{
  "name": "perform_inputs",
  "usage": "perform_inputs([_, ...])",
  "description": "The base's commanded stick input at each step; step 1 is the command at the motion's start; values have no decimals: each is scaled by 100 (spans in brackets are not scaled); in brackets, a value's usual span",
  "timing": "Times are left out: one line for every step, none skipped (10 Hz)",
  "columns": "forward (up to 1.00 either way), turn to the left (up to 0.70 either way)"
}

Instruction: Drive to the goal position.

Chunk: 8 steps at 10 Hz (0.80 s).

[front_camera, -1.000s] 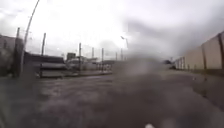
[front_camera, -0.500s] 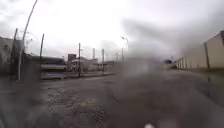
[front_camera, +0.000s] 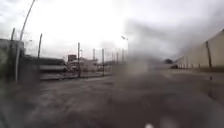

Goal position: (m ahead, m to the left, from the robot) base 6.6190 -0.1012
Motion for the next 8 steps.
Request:
perform_inputs([50, -48])
perform_inputs([50, -48])
perform_inputs([50, -48])
perform_inputs([50, 2])
perform_inputs([50, 2])
perform_inputs([50, 2])
perform_inputs([50, 2])
perform_inputs([50, 2])
